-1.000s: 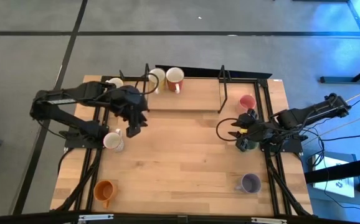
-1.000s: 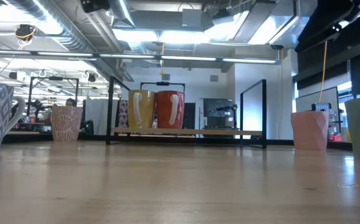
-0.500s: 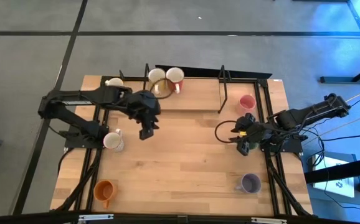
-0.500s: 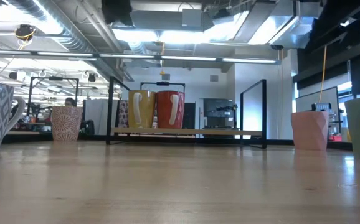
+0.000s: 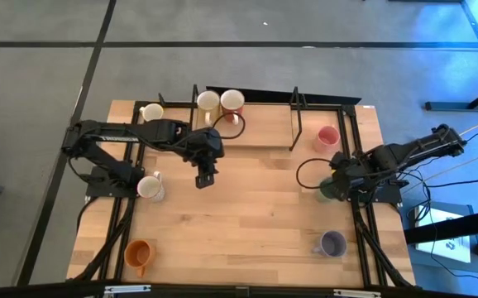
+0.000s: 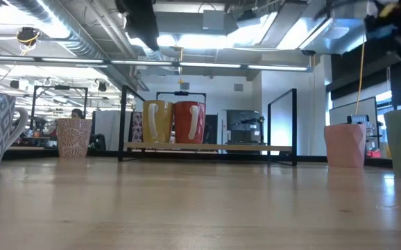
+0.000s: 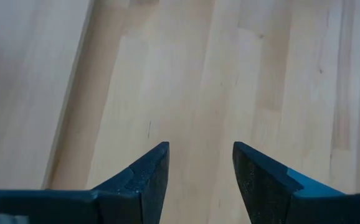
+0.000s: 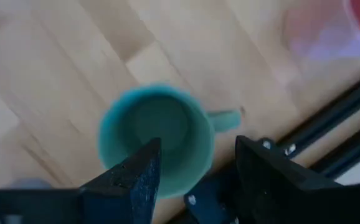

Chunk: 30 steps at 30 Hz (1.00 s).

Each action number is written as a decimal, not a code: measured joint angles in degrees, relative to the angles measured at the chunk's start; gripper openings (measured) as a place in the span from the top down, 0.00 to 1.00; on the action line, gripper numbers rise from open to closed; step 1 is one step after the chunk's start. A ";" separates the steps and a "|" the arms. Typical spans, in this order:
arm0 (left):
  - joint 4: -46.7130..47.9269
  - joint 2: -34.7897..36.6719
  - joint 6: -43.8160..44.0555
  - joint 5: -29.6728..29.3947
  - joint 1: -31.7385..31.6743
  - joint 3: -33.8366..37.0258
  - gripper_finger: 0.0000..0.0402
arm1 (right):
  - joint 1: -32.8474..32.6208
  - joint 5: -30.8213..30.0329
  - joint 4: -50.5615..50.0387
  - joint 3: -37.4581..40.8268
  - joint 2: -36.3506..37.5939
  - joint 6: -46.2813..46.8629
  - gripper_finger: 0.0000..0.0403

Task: Place coffee mugs
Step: Put the green mug on the shelf

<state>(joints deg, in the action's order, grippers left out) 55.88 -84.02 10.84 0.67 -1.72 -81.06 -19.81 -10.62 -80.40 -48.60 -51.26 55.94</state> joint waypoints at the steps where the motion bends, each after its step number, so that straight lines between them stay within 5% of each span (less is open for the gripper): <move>1: -0.02 -0.26 -0.02 -0.01 0.00 0.00 0.57 | 0.76 1.58 0.31 1.39 0.25 -0.05 0.52; 17: -2.54 -1.17 -2.44 -0.59 -0.02 0.00 0.57 | 16.09 5.84 5.38 4.46 -4.41 -11.26 0.63; 30: -3.05 -1.17 -2.60 -0.59 -0.02 0.00 0.57 | 17.97 8.54 6.95 4.75 -13.99 -19.19 0.63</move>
<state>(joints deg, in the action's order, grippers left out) 52.82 -85.19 8.24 0.08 -1.74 -81.06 -1.83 -2.08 -73.45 -43.86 -65.25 36.74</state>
